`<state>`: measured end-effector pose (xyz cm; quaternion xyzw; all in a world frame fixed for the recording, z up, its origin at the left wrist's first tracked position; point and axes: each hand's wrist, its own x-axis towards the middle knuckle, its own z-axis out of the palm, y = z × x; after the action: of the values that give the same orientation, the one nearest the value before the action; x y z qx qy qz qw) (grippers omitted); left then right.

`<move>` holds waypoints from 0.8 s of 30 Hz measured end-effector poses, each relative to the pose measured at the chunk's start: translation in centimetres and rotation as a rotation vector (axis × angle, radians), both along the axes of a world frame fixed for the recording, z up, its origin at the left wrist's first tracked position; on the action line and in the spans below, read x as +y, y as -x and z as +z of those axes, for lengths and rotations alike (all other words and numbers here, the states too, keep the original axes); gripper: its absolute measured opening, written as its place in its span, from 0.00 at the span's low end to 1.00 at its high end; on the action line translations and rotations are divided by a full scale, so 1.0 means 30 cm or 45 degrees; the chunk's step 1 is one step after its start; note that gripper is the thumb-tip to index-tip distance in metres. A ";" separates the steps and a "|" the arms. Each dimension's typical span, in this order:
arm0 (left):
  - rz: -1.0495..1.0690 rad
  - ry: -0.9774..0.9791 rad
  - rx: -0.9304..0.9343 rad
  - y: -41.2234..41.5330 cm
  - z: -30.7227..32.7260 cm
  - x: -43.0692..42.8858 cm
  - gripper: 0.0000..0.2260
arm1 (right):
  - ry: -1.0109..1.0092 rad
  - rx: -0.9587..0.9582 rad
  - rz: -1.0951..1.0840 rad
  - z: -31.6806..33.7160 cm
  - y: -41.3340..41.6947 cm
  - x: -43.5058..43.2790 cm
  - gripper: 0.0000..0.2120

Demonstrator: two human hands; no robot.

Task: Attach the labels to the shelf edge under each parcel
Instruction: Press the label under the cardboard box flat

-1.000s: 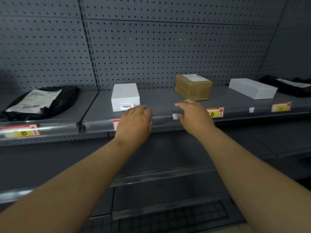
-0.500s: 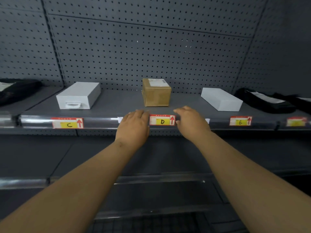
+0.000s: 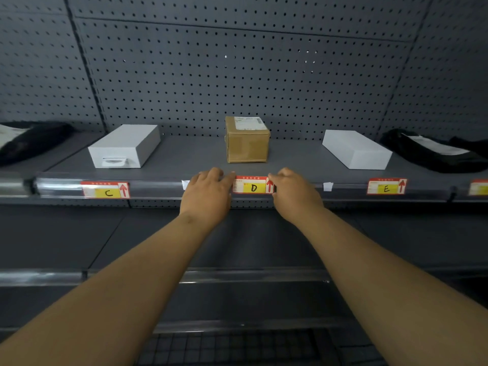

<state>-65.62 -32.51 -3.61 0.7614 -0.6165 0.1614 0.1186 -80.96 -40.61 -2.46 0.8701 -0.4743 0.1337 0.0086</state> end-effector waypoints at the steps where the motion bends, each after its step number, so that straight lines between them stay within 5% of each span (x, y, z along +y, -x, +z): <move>1: -0.007 -0.001 -0.008 -0.003 0.001 -0.002 0.23 | -0.003 0.001 -0.005 0.001 -0.002 -0.002 0.20; 12: -0.064 0.016 -0.049 -0.024 -0.015 0.006 0.23 | 0.049 -0.026 0.016 -0.018 0.001 0.014 0.27; 24: -0.057 0.070 0.103 -0.017 -0.001 -0.007 0.17 | -0.003 -0.114 -0.013 -0.004 -0.009 0.012 0.18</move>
<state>-65.13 -32.73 -3.64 0.7499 -0.6233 0.1448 0.1679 -80.70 -40.25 -2.57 0.8609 -0.4787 0.1721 -0.0130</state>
